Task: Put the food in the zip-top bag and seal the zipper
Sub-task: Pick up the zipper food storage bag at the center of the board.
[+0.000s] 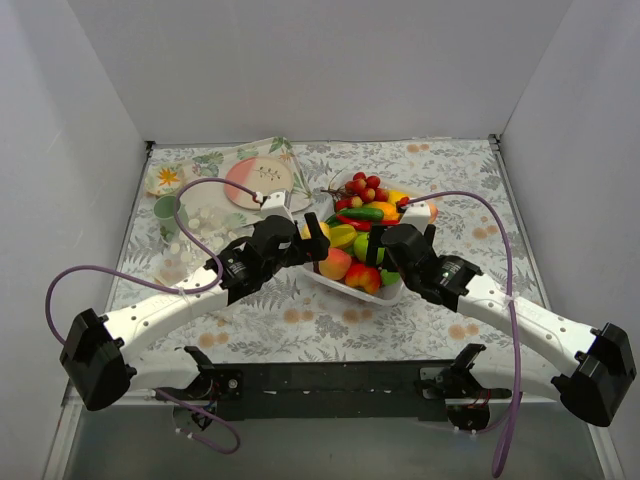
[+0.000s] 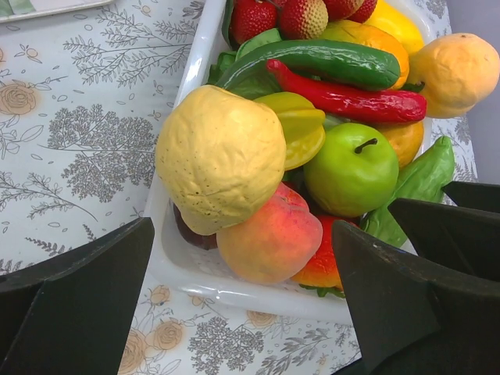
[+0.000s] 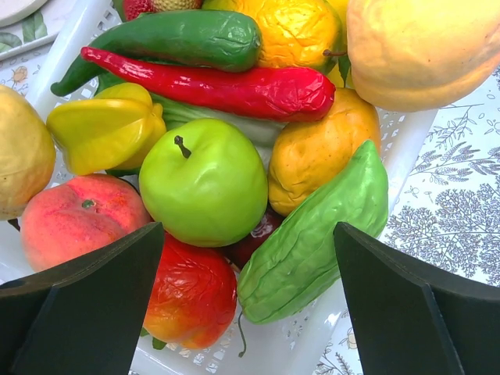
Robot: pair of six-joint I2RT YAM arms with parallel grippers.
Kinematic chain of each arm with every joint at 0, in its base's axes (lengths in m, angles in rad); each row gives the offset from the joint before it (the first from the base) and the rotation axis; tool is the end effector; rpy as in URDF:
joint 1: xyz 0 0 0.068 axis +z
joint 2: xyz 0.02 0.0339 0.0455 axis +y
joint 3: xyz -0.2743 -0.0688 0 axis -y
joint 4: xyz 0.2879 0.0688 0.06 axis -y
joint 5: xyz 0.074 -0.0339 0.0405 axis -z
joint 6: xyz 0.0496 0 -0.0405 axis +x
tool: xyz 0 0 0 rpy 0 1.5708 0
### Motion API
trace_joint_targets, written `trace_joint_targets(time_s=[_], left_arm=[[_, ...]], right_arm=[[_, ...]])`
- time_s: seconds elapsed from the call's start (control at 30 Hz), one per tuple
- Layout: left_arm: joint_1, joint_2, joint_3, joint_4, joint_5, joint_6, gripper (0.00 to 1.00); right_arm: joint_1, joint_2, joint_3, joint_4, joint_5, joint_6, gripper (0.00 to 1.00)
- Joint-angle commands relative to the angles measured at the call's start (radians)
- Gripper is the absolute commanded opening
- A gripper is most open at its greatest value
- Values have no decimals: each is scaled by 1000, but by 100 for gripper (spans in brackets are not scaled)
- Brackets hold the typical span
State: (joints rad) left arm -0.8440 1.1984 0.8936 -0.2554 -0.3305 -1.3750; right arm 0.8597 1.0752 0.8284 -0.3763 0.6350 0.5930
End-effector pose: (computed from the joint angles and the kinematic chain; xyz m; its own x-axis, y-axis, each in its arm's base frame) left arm 0.2215 -0.2249 0.2756 -0.5829 -0.7408 -0.3339 -0.2443 0.5517 -0.7974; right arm 0.2024 0.1898 0.2762 -0.4810 0.1310 -0.8669 -0.0323 0.9855 0.1668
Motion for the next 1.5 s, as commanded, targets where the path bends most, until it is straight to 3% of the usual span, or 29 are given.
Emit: trace_joint_targets(time_s=[0.0, 0.37, 0.57, 0.8, 0.9, 1.03, 1.13, 1.33, 1.47], left_arm=[[2, -43, 51, -21, -24, -9, 98], [3, -86, 48, -94, -97, -58, 98], [33, -68, 84, -252, -177, -203, 98], [94, -126, 8, -375, -216, -370, 98], [155, -152, -31, -410, -223, -394, 98], [316, -142, -107, -418, -205, -417, 96], [344, -138, -136, -420, -241, -467, 97], [349, -21, -147, -403, -383, -469, 98], [347, 69, -171, -366, -409, -490, 93]], right_arm=[[4, -20, 5, -7, -18, -24, 99], [6, -78, -2, 23, -50, -116, 98], [6, -77, 23, 73, -133, -188, 96], [9, 3, 104, 71, -225, -260, 92], [12, 22, 120, 86, -271, -269, 92], [41, 45, 155, 86, -301, -280, 90], [64, 49, 166, 82, -290, -288, 90], [90, 49, 167, 86, -307, -291, 89], [102, 42, 156, 86, -299, -289, 89]])
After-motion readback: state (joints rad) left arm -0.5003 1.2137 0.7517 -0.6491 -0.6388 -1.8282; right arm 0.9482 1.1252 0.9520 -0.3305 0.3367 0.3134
